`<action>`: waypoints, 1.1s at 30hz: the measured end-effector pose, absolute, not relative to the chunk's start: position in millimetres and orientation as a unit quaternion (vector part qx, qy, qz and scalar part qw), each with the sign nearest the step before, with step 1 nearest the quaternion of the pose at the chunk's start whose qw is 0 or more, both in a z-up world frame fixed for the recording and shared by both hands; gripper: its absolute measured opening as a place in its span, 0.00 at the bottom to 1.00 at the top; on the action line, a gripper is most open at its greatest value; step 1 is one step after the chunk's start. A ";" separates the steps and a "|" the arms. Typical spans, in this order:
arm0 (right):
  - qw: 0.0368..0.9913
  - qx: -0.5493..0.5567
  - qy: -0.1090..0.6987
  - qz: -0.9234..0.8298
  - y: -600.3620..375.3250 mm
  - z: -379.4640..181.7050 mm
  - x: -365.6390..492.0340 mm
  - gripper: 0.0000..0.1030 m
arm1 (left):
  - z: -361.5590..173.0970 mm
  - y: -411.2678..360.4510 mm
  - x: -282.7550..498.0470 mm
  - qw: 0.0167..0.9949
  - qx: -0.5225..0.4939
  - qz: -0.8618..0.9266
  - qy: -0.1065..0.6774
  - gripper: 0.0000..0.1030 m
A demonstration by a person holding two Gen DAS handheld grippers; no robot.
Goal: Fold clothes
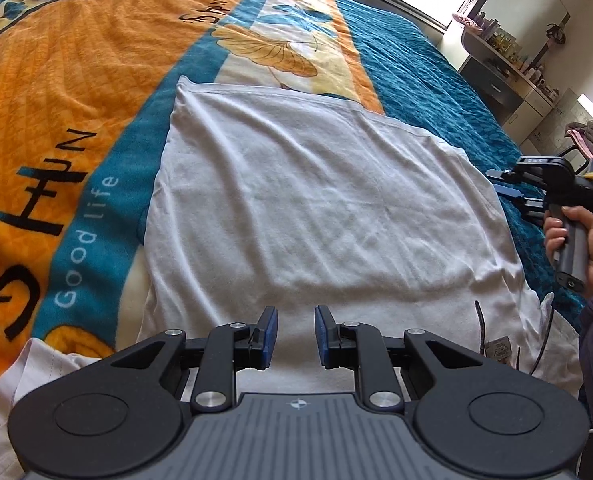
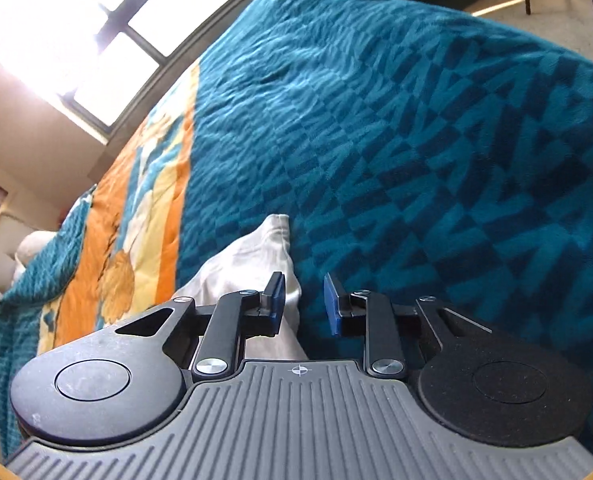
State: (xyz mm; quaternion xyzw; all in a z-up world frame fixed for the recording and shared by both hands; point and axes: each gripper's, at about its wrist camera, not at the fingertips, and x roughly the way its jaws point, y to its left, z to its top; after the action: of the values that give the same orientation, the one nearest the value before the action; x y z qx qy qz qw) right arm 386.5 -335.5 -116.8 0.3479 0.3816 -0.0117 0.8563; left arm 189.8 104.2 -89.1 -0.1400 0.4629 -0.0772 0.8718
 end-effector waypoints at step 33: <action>0.952 0.090 0.250 -0.154 -309.8 3.8 330.7 0.30 | -41.6 131.0 159.8 0.897 -0.141 -0.053 0.415 0.18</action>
State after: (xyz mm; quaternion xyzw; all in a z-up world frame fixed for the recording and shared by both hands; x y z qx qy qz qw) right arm 330.7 -309.8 3.8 0.0898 0.2497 -0.1543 0.9517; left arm 159.8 131.0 -41.6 -0.1413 0.4150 -0.0525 0.8972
